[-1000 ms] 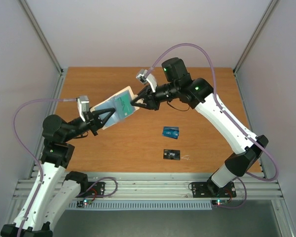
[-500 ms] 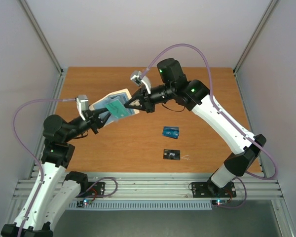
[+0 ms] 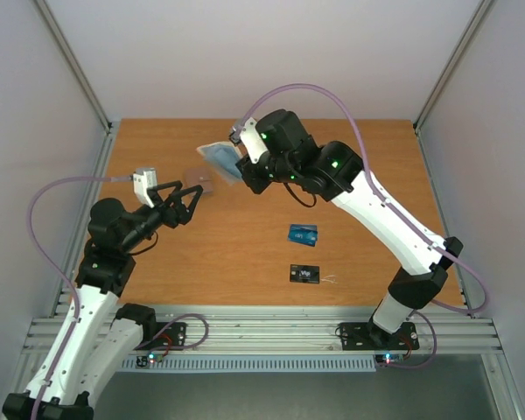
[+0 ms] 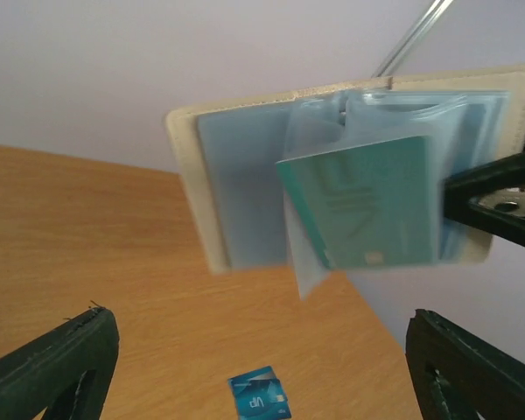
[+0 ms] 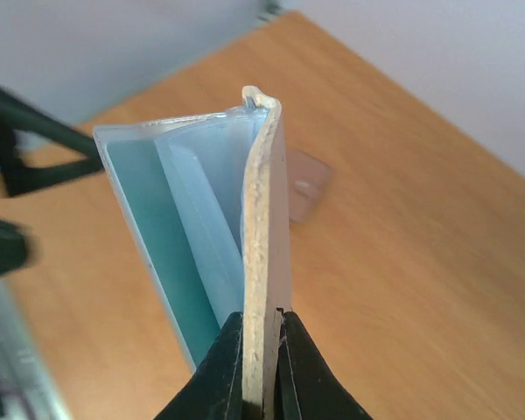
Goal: Take the credit cards out of the card holder
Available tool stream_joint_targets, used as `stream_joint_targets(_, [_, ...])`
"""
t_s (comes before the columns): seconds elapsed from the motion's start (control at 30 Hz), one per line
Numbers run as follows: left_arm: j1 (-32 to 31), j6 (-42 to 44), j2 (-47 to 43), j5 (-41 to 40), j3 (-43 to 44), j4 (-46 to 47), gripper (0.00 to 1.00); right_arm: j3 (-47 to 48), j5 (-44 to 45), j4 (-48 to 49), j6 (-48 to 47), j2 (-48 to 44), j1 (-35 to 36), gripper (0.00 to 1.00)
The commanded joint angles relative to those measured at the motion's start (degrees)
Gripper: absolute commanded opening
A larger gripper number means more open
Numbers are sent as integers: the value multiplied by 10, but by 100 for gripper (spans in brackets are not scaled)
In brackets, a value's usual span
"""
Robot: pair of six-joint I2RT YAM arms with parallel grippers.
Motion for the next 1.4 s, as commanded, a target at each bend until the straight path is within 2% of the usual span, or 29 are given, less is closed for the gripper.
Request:
stream_joint_targets(0.0, [4, -4, 1, -36, -5, -16, 90, 30, 220, -59, -28, 18, 14, 1])
stream_joint_targets(0.2, [5, 5, 5, 33, -8, 21, 91, 18, 95, -28, -21, 10, 19, 1])
stream_joint_targets(0.27, [4, 6, 6, 61, -8, 48, 98, 24, 95, -22, -11, 13, 21, 1])
stream_joint_targets(0.33, [4, 0, 9, 67, -7, 65, 99, 32, 95, -15, -11, 20, 32, 1])
stream_joint_targets(0.53, [4, -67, 17, 45, 12, 93, 99, 73, 121, -26, -40, 60, 74, 1])
stream_joint_targets(0.7, [6, -141, 34, -43, 33, 9, 99, 96, 122, -25, -38, 78, 83, 1])
stream_joint_targets(0.87, [7, -159, 37, -48, 31, 11, 99, 115, 121, -29, -40, 89, 88, 1])
stream_joint_targets(1.0, [12, -151, 25, -67, 16, -15, 91, 114, 100, -21, -43, 75, 85, 1])
stream_joint_targets(1.17, [23, -141, 17, -79, -2, -19, 79, 103, 3, -3, -45, 47, 70, 1])
stream_joint_targets(1.23, [27, -142, 12, -70, -7, -9, 80, 85, -36, 7, -39, 33, 56, 1])
stream_joint_targets(1.37, [30, -93, -4, 13, -17, 55, 85, 60, -133, 18, -17, 7, 10, 1])
